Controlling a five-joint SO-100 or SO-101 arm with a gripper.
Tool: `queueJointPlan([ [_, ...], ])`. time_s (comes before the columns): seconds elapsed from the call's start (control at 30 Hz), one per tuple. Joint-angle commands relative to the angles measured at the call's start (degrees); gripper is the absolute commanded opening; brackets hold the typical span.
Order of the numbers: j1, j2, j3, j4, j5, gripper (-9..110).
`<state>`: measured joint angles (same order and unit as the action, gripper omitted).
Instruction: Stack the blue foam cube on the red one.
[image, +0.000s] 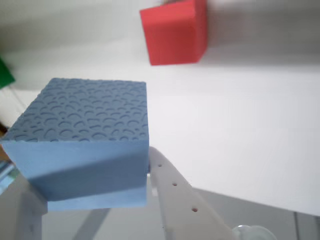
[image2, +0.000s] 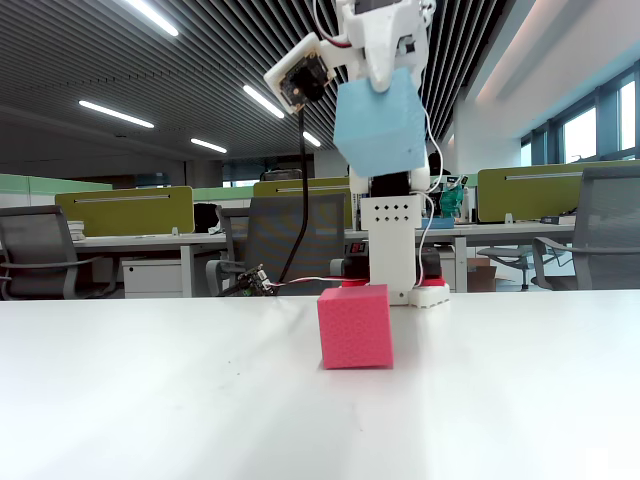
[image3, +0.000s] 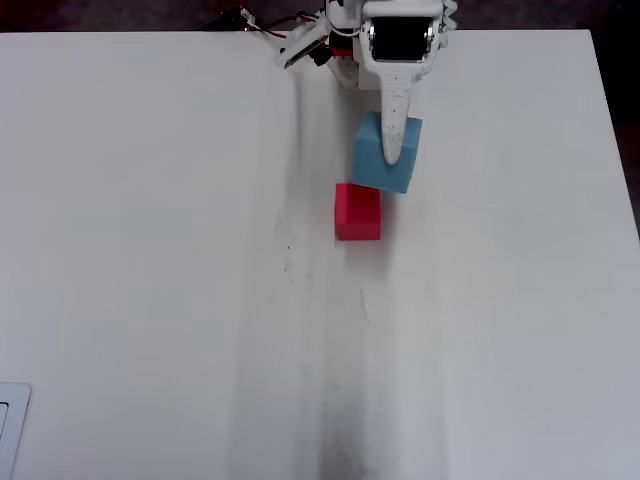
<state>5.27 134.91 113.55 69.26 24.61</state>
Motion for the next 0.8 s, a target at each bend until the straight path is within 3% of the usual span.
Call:
queueJointPlan([
  [0.0,2.55,0.18,0.88,-0.7,-5.45,18],
  [0.2,3.16,-6.15,0.44,0.09,-9.93,18],
  [0.77,2.37,-23.2,-5.01,1.76,-9.4,17],
])
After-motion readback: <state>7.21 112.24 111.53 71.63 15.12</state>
